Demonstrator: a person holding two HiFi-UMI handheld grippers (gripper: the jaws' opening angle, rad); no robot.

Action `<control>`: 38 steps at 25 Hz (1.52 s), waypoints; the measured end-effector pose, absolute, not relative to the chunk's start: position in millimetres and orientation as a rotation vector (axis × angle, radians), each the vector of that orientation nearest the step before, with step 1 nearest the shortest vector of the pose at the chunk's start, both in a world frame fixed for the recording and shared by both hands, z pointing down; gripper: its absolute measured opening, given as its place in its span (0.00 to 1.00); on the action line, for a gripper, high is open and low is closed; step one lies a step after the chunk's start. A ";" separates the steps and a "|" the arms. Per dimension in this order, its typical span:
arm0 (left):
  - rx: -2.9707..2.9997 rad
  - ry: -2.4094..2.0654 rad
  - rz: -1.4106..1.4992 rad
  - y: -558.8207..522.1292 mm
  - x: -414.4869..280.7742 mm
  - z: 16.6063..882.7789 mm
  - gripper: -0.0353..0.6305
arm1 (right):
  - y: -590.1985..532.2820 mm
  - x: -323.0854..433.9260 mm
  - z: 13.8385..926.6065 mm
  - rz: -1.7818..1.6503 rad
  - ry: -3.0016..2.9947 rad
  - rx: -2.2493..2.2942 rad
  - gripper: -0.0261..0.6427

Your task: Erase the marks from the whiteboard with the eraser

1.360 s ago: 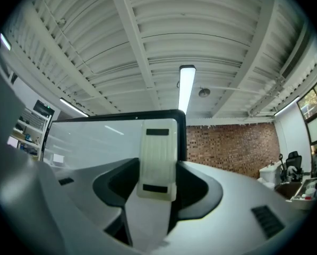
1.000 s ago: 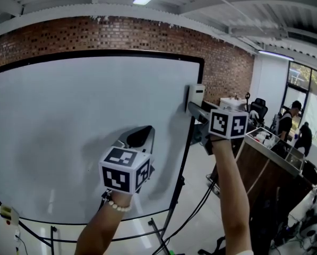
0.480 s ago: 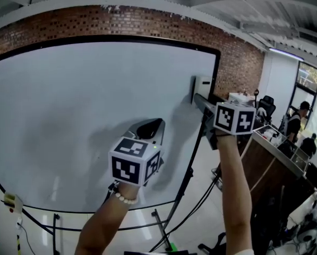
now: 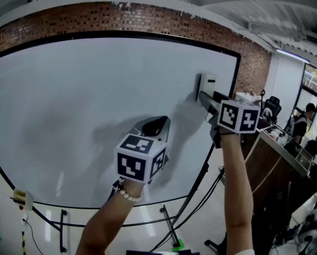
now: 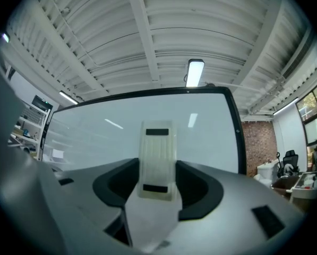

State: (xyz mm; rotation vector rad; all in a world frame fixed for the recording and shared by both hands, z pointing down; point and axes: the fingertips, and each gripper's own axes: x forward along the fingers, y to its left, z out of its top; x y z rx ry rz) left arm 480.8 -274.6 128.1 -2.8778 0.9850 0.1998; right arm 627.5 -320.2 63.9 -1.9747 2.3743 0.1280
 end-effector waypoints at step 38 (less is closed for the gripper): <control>-2.929 1.050 0.148 -273.1 176.0 154.0 0.03 | -323.0 298.9 75.0 0.090 2.372 -2.004 0.40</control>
